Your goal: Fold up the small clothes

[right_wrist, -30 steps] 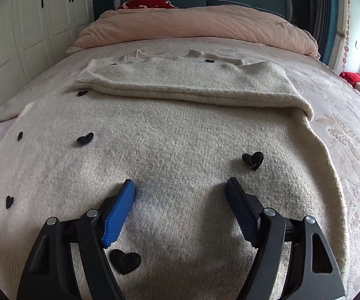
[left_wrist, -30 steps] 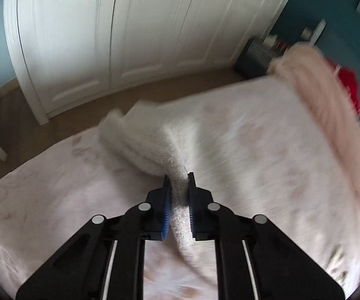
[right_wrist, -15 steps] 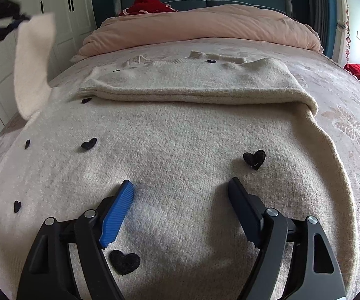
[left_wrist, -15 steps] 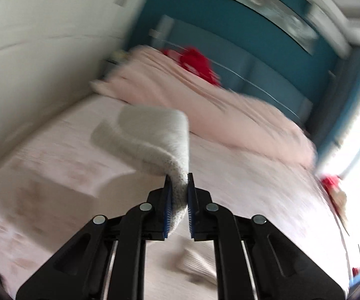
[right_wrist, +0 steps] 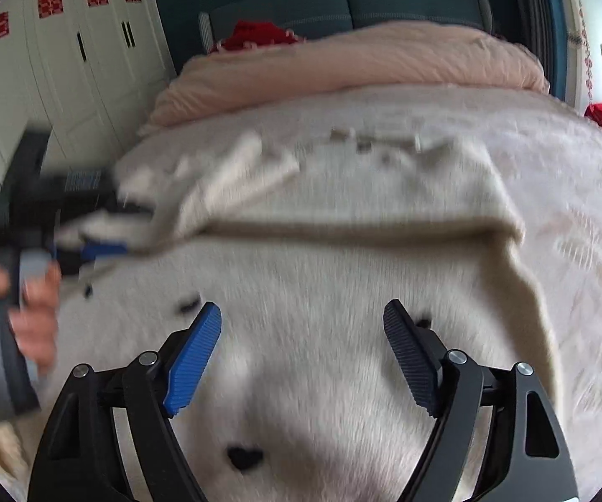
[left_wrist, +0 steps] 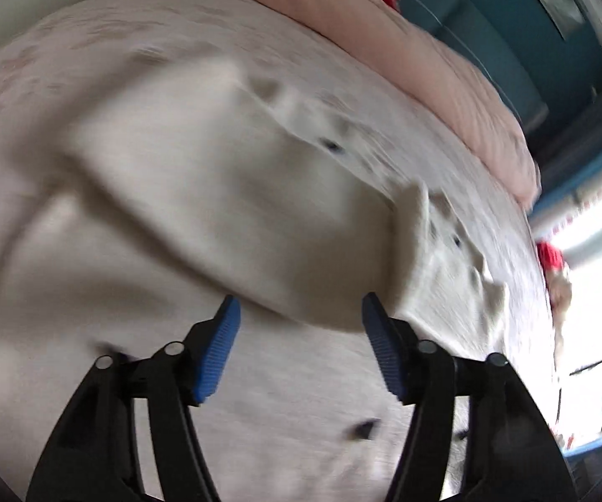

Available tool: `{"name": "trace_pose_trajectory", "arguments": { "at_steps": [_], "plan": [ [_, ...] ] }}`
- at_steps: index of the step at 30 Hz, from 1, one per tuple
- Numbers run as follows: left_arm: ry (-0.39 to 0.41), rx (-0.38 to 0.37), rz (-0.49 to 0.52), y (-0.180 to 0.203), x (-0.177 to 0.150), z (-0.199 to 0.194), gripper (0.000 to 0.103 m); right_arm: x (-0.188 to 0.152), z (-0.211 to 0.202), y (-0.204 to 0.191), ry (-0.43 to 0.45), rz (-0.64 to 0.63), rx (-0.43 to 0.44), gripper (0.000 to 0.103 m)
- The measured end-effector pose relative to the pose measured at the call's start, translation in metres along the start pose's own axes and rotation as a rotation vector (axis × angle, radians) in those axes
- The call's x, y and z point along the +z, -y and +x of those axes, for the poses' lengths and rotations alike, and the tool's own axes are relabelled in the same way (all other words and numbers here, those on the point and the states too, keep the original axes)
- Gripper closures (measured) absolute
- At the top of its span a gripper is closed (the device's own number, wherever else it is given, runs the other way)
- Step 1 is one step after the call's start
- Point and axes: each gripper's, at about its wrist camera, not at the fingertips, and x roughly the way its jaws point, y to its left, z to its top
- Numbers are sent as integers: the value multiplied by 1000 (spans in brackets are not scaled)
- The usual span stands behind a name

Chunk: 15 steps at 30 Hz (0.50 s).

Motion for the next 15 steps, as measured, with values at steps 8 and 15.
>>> {"name": "trace_pose_trajectory", "arguments": {
  "at_steps": [8, 15],
  "plan": [
    [99, -38, -343, -92, 38, -22, 38, 110, 94, -40, -212, 110, 109, 26],
    [108, -18, -436, -115, 44, -10, 67, 114, 184, -88, -422, 96, -34, 56]
  ]
}}
